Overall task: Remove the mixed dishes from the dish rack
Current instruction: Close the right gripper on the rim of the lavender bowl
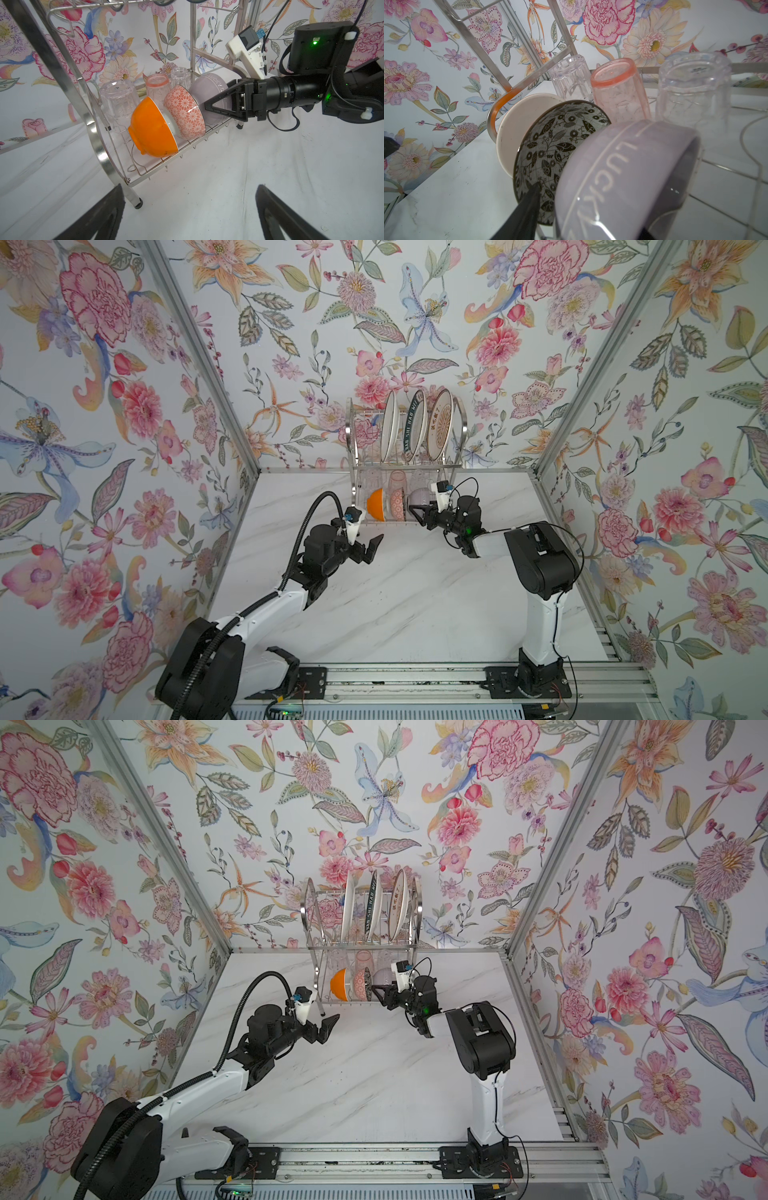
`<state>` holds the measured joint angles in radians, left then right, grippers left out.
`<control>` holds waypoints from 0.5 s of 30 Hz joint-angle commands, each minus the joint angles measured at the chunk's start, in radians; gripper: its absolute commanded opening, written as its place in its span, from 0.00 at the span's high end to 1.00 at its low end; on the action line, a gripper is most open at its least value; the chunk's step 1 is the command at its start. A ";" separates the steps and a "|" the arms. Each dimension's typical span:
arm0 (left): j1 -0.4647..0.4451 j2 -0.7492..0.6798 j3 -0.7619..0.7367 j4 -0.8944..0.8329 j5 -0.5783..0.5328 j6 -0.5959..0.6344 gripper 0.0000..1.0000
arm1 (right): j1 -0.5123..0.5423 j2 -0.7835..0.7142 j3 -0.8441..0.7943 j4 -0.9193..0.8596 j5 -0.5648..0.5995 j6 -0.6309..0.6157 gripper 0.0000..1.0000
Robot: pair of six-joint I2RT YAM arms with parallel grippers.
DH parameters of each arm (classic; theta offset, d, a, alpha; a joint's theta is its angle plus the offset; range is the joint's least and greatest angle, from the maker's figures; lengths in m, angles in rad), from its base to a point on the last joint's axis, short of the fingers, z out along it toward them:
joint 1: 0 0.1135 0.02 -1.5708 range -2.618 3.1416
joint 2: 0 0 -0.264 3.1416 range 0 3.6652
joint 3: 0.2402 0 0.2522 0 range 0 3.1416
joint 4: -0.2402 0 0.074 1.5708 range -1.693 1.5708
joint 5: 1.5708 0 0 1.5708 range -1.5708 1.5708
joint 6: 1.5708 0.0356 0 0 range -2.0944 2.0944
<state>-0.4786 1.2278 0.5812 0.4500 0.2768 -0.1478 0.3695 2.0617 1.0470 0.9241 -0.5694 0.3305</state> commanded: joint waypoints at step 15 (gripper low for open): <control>-0.015 -0.002 0.000 0.024 -0.021 -0.002 0.01 | 0.008 0.036 0.041 0.022 -0.036 0.015 0.54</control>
<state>-0.4831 1.2129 0.5732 0.4503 0.2550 -0.1471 0.3710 2.0789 1.0672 0.9295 -0.5770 0.3382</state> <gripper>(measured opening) 0.994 0.464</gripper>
